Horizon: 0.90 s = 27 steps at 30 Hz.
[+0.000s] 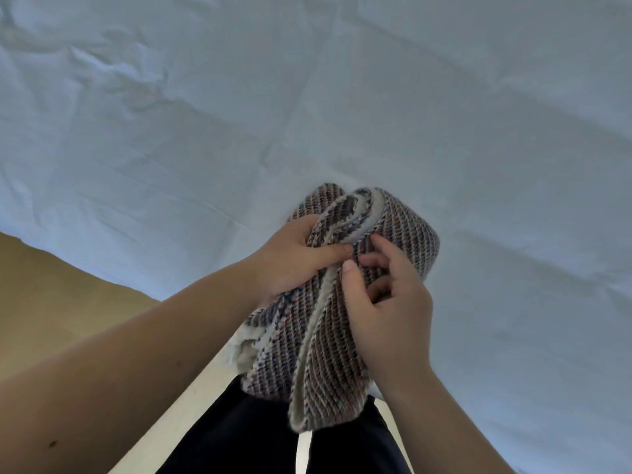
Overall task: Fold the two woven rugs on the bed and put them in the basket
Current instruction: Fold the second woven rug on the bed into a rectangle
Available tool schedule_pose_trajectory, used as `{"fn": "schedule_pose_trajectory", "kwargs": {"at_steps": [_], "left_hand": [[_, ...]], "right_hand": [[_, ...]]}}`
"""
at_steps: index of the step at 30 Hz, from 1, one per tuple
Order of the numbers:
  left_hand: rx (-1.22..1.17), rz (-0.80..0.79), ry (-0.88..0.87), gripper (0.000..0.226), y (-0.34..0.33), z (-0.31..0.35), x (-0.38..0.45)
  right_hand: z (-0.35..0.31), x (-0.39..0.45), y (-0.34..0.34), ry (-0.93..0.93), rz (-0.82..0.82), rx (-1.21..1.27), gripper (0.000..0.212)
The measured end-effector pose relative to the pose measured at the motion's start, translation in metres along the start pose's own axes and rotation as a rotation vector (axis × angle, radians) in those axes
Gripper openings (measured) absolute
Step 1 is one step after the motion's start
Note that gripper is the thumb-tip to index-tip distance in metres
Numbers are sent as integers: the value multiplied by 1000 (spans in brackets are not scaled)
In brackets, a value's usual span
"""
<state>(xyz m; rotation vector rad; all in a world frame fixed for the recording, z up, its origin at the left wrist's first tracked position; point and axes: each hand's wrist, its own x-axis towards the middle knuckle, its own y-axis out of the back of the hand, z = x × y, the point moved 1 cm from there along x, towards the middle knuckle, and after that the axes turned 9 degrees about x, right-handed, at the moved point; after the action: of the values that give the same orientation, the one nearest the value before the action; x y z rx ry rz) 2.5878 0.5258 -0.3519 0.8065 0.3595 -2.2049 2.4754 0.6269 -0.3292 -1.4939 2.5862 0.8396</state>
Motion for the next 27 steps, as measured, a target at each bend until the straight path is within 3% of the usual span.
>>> {"fn": "schedule_pose_trajectory", "kwargs": {"at_steps": [4, 8, 10, 16, 18, 21, 27], "left_hand": [[-8, -106, -39, 24, -12, 9, -7], [31, -174, -48, 30, -44, 20, -5], [19, -213, -28, 27, -66, 25, -3], [73, -363, 42, 60, -126, 28, 7], [70, -431, 61, 50, -145, 32, 7], [173, -496, 45, 53, -176, 36, 8], [458, -350, 53, 67, -212, 32, 13]], "right_hand": [[2, -5, 14, -20, 112, 88, 37], [7, -9, 47, -109, 243, 161, 56], [15, -9, 67, -165, 276, 204, 52], [54, -11, 114, -304, 263, 296, 46], [69, -12, 129, -324, 266, 340, 38], [89, -15, 150, -330, 222, 404, 25], [126, -5, 173, -436, 69, 653, 38]]}}
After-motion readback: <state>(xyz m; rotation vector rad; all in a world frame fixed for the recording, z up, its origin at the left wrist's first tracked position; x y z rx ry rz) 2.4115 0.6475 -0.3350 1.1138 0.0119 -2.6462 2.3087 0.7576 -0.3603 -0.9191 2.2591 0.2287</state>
